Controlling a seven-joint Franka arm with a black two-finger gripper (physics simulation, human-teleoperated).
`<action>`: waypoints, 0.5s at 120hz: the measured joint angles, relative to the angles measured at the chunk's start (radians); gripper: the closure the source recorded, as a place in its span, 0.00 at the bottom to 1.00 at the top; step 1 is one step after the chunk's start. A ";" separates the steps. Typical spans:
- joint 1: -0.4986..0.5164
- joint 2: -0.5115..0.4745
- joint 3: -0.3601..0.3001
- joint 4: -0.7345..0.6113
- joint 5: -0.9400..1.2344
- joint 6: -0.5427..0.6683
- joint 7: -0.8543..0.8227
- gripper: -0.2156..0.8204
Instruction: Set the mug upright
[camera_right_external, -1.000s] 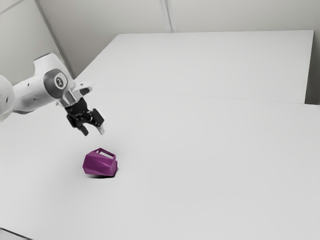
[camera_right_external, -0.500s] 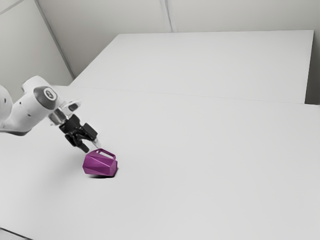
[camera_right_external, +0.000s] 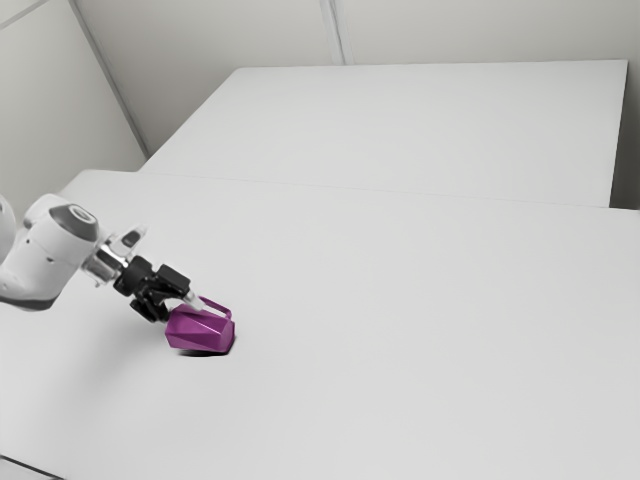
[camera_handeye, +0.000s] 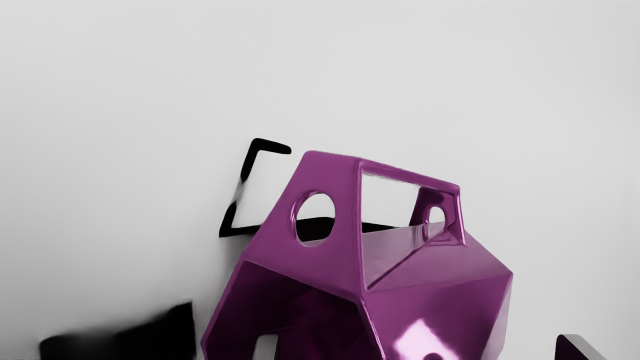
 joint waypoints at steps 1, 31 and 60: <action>0.000 0.000 0.000 -0.001 -0.003 0.000 0.001 0.21; -0.001 -0.007 0.006 -0.018 -0.048 -0.003 0.023 0.34; -0.003 -0.013 0.006 -0.019 -0.062 -0.003 0.046 0.57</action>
